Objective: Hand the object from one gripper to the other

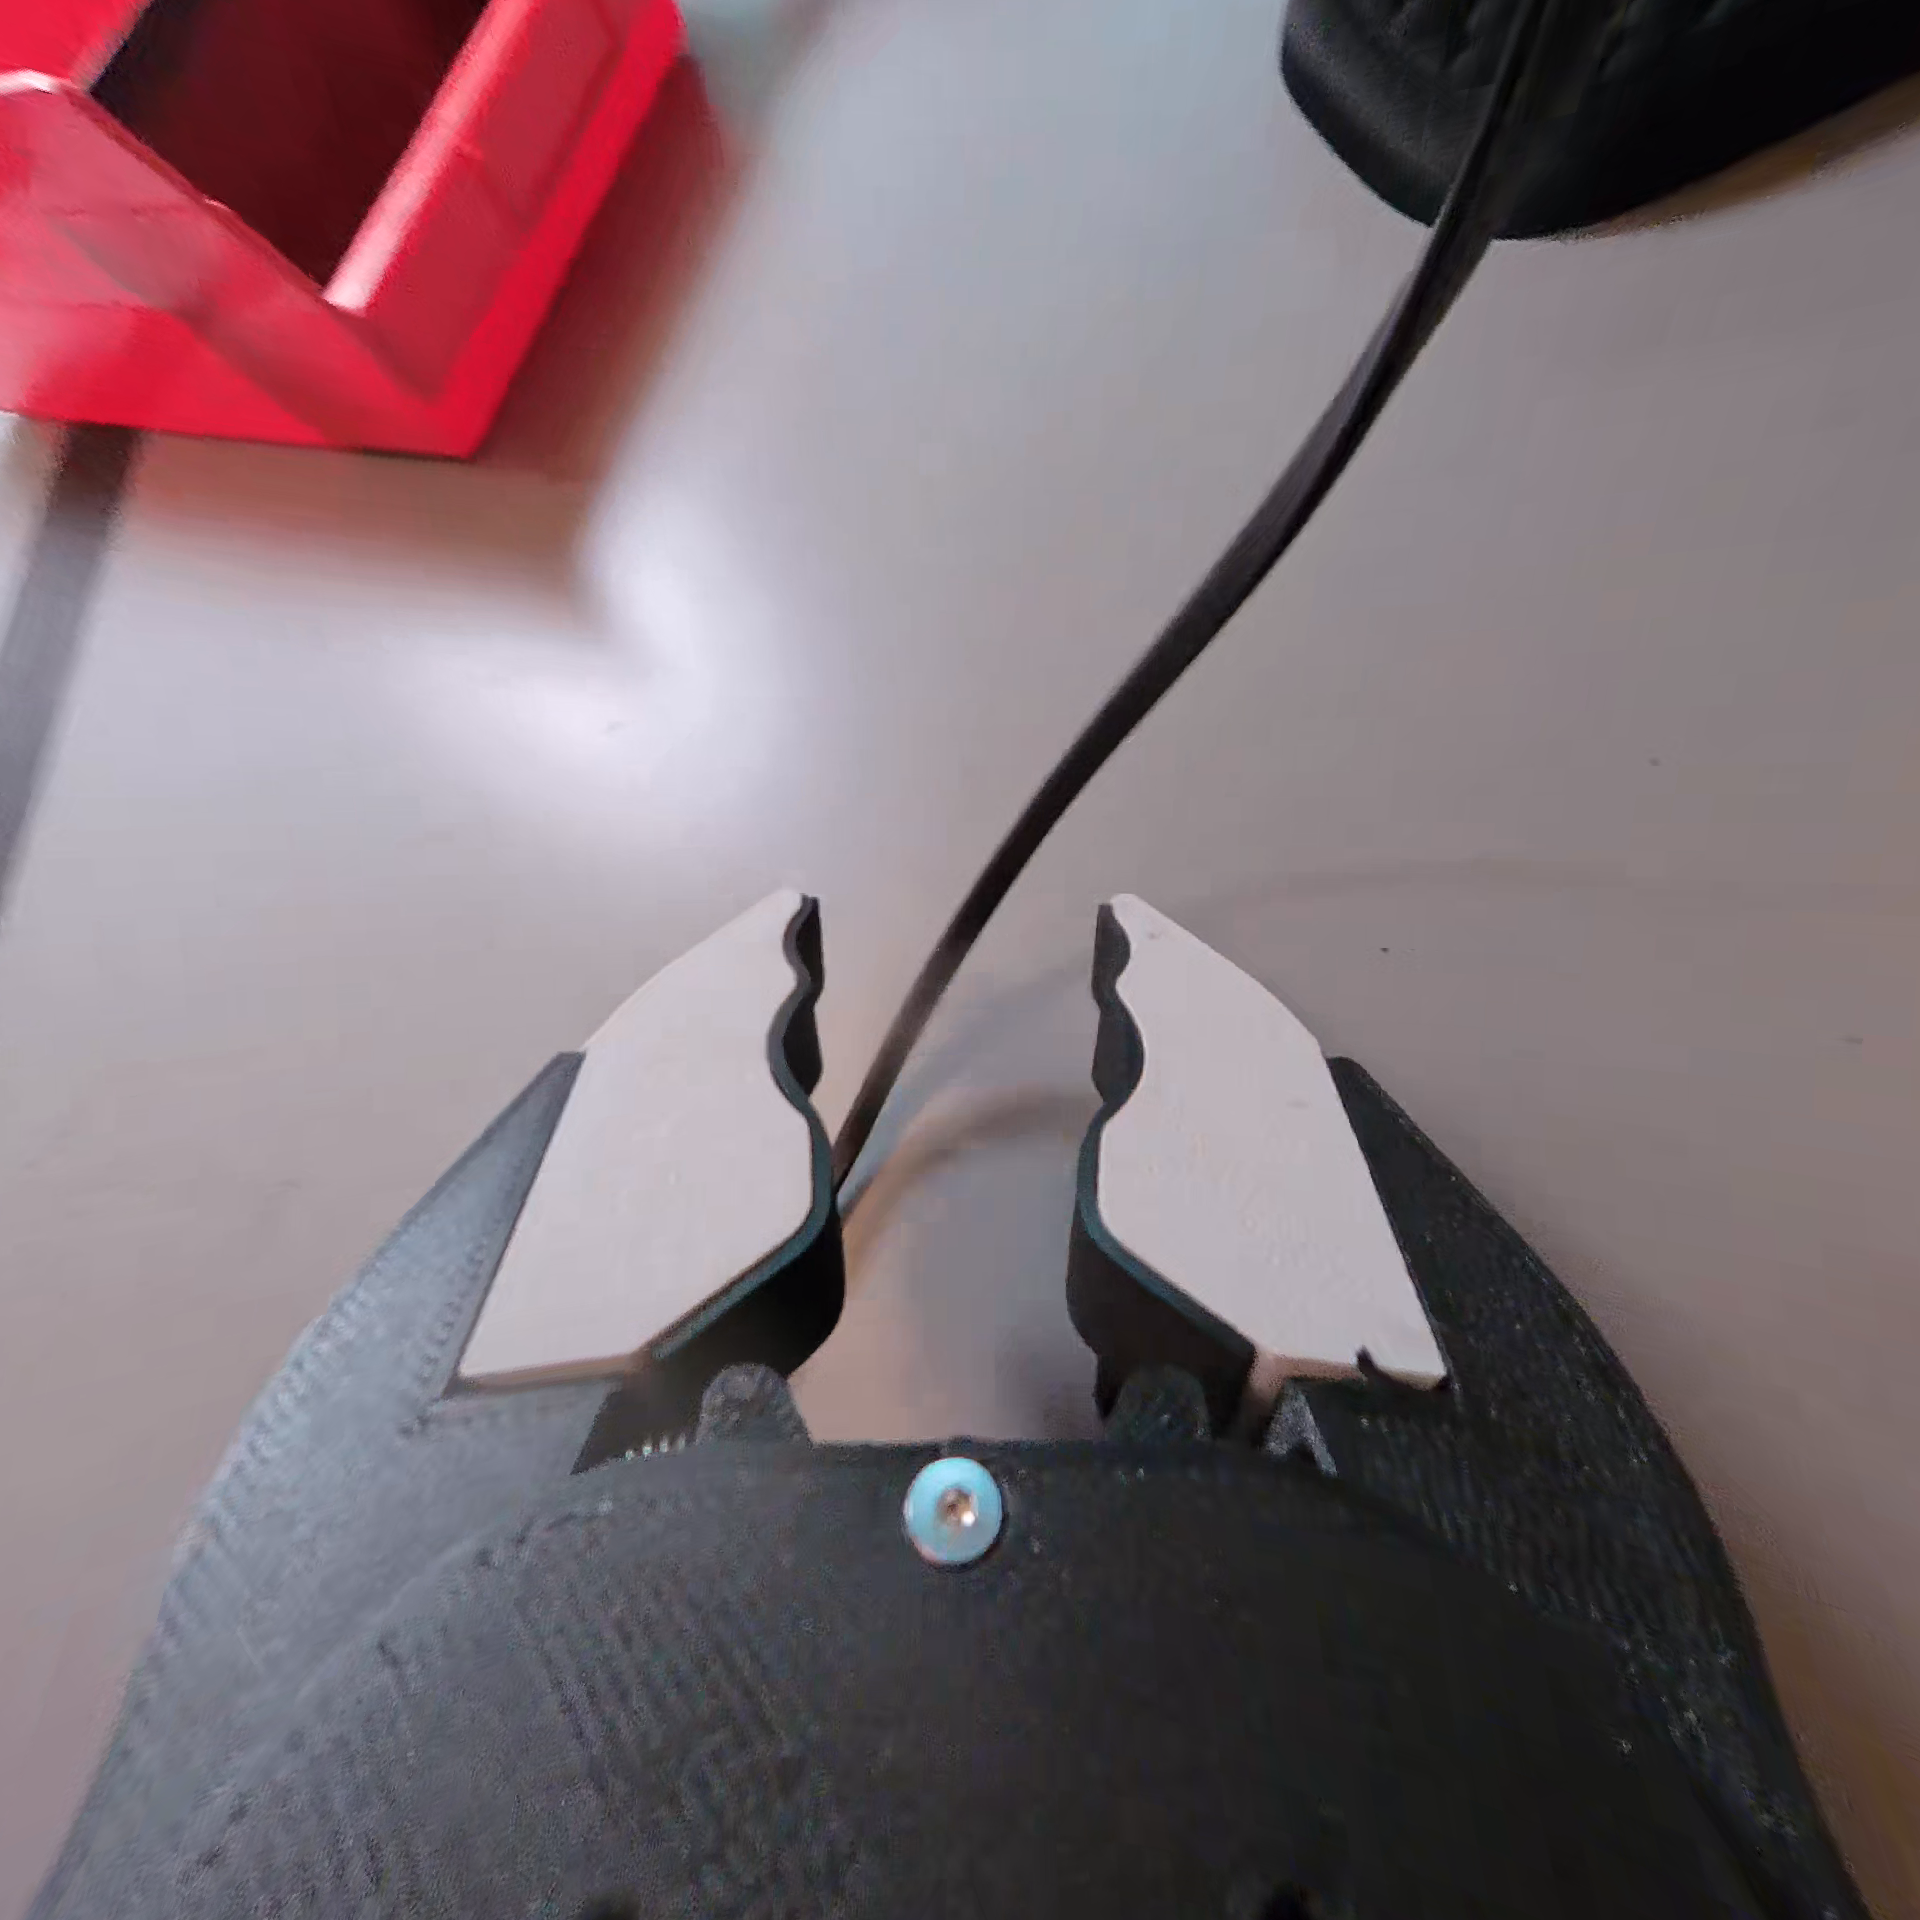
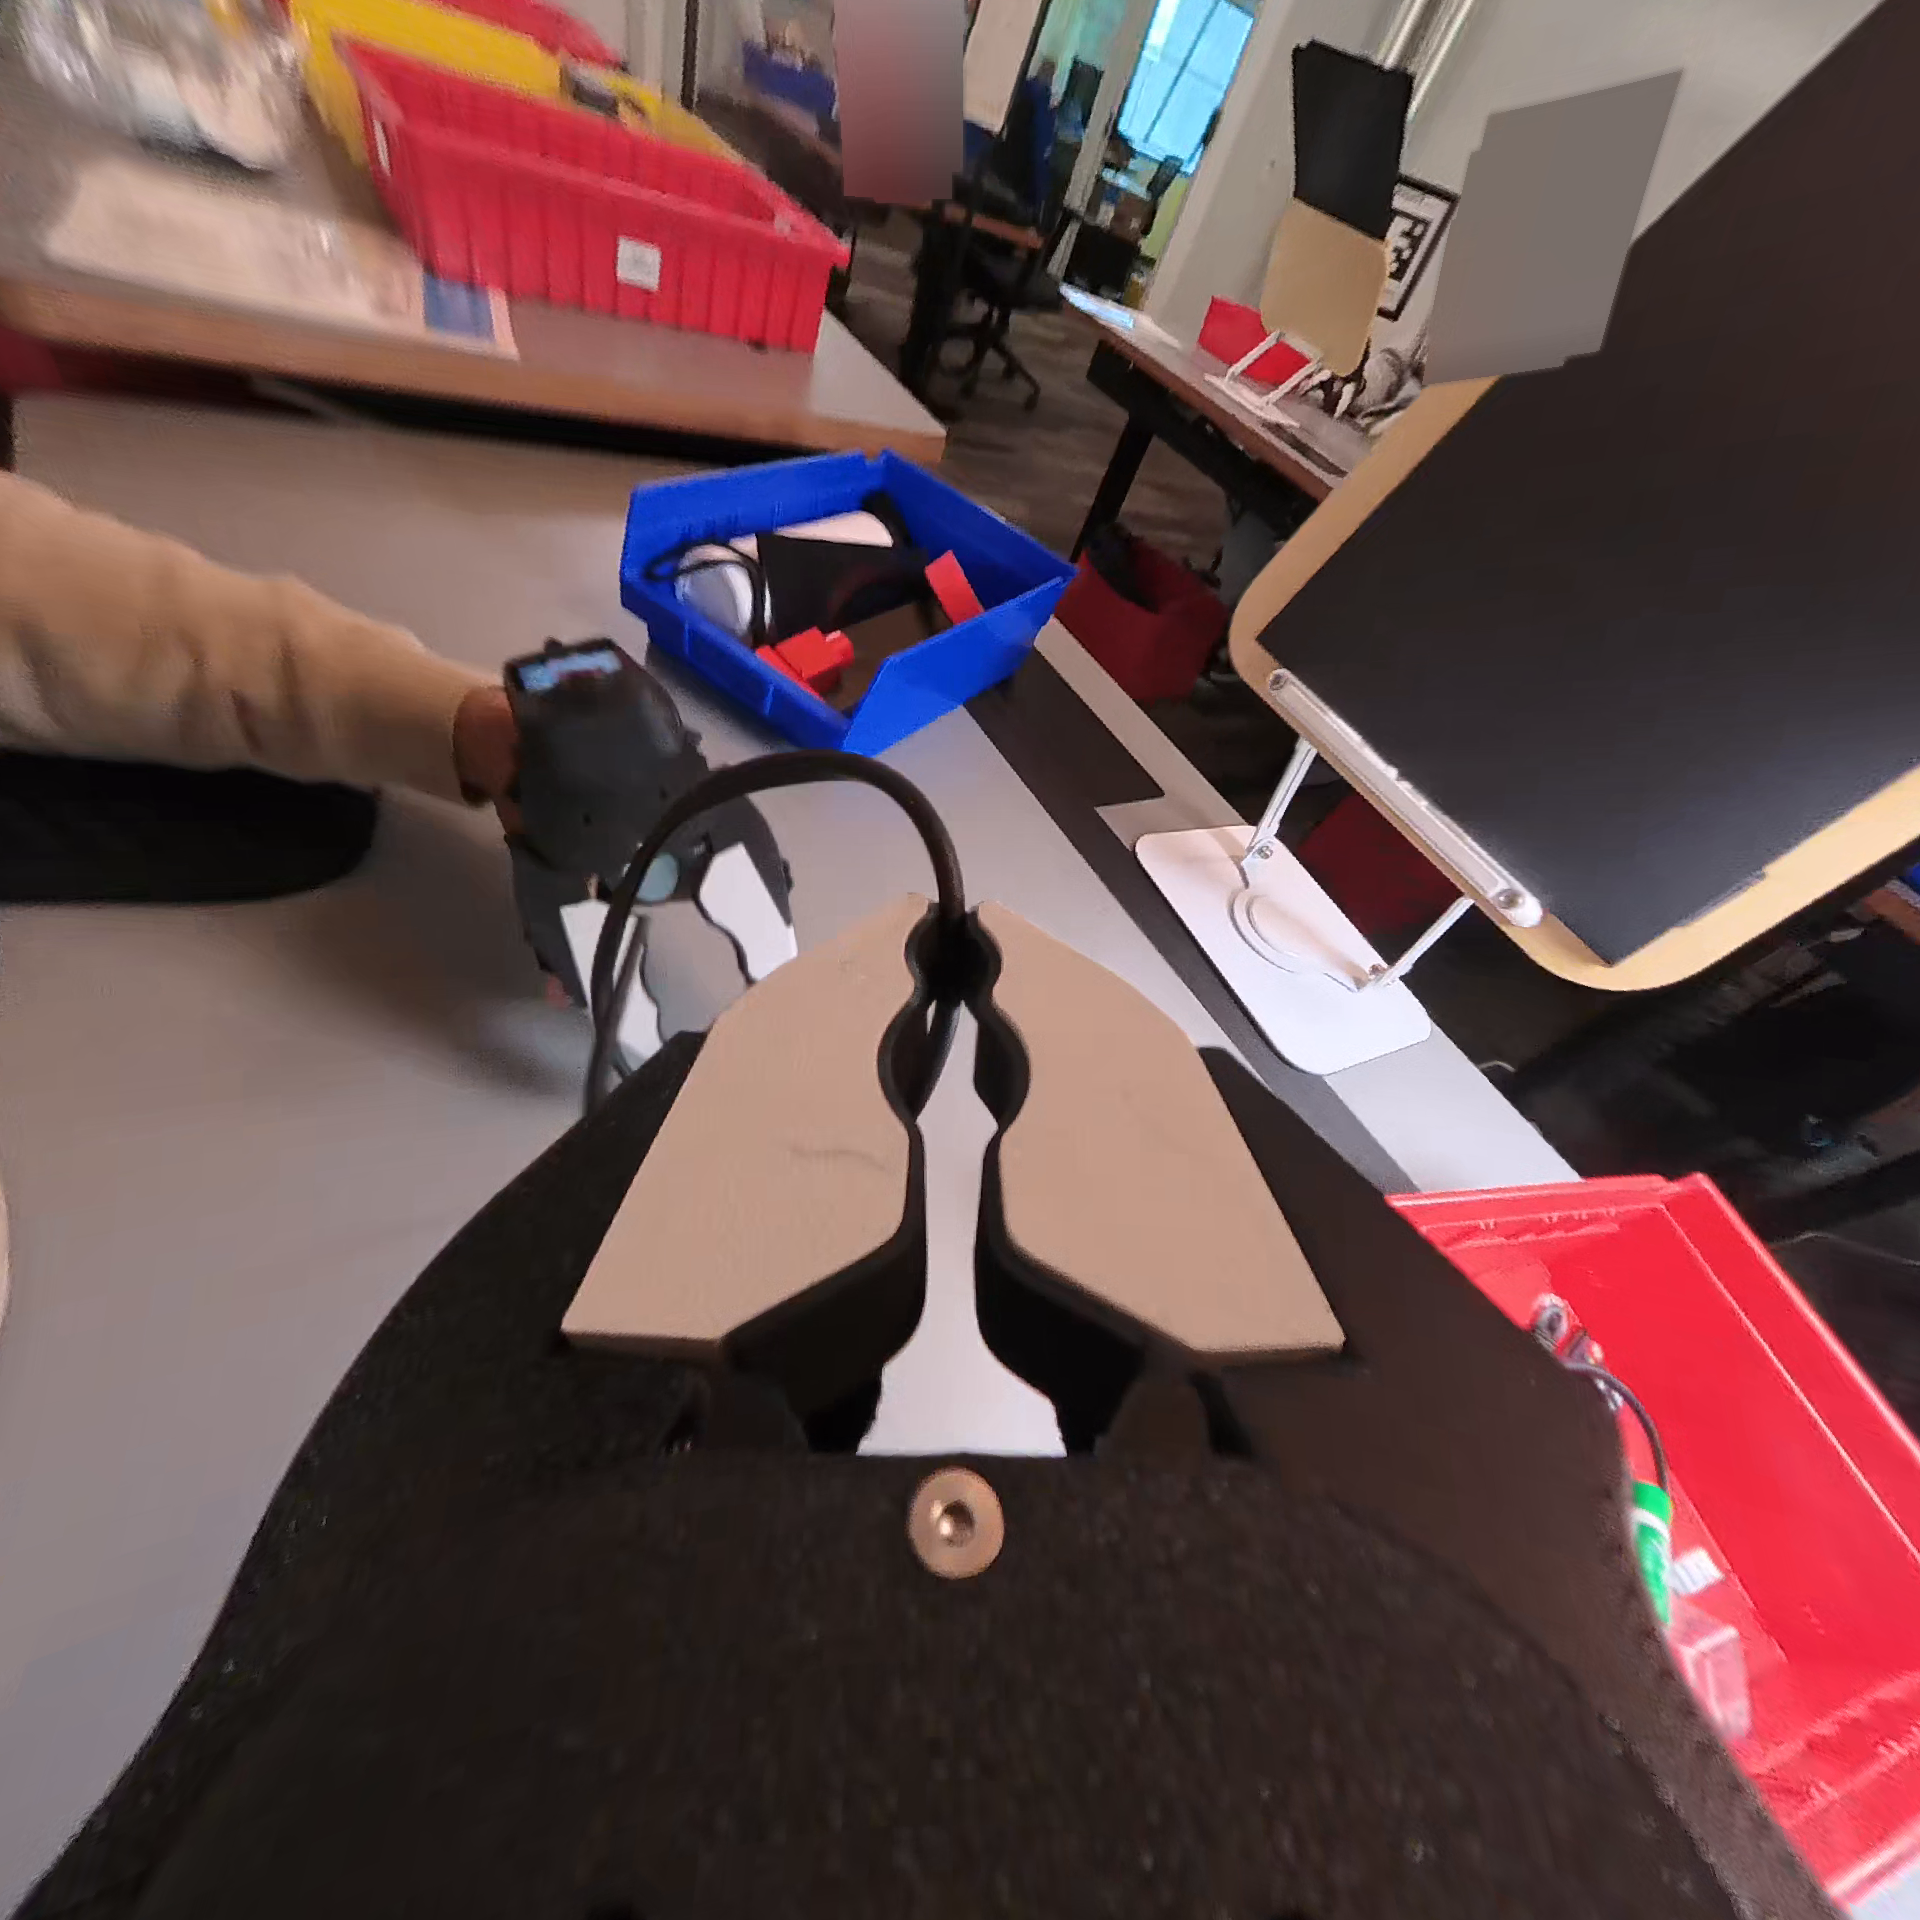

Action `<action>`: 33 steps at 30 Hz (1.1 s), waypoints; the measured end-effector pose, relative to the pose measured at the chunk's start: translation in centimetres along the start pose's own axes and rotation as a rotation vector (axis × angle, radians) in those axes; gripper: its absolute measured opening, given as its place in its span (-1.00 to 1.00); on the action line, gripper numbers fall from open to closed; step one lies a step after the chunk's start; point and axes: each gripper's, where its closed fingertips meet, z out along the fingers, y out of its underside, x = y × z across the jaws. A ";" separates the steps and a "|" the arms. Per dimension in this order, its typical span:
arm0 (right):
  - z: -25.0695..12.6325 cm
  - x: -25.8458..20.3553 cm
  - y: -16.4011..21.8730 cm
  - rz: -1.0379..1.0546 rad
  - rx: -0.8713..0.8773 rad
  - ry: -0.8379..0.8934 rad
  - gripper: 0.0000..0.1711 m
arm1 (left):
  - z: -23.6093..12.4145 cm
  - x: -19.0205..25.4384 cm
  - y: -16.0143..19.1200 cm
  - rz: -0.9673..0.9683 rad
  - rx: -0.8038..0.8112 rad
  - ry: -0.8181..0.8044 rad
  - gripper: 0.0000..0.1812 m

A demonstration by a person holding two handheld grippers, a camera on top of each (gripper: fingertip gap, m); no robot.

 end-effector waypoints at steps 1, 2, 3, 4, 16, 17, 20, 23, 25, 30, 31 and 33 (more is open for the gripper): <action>-0.3 0.5 -0.1 0.008 0.008 0.011 -0.97 | 0.3 0.5 0.0 -0.006 -0.008 0.042 -0.47; -0.6 1.2 -0.1 0.008 0.008 0.037 -0.97 | 0.5 0.8 0.3 -0.004 -0.028 0.071 -0.47; -1.0 1.7 -0.2 0.007 0.011 0.054 -0.96 | 0.7 0.8 1.1 0.008 -0.074 0.070 -0.47; -1.4 2.0 -0.4 0.015 0.021 0.058 -0.97 | 0.8 0.3 2.1 0.031 -0.120 0.041 -0.48; -7.7 6.1 2.2 0.086 0.029 0.205 -0.96 | -4.0 -3.3 9.1 -0.164 -0.367 -0.036 -0.66; -8.1 6.4 2.5 0.092 0.026 0.218 -0.96 | -4.3 -3.0 9.4 -0.208 -0.370 -0.018 -0.69; -8.9 6.7 3.8 0.117 0.014 0.236 -0.96 | -4.8 -2.0 9.7 -0.314 -0.359 0.028 -0.77; -9.2 6.9 4.9 0.127 0.001 0.253 -0.96 | -4.8 -1.0 9.6 -0.366 -0.353 0.044 -0.86; -9.5 7.2 5.6 0.128 -0.009 0.270 -0.96 | -5.1 -0.3 9.6 -0.375 -0.383 0.052 -0.92; -10.9 9.1 9.5 0.110 -0.165 0.345 -0.97 | -7.6 -1.0 9.8 -0.403 -0.365 -0.071 -0.96; -11.8 10.3 11.3 0.101 -0.266 0.413 -0.96 | -8.8 -1.2 9.4 -0.419 -0.329 -0.081 -0.96; -15.1 12.7 16.9 0.105 -0.620 0.579 -0.96 | -11.0 -1.4 8.0 -0.442 -0.247 -0.095 -0.95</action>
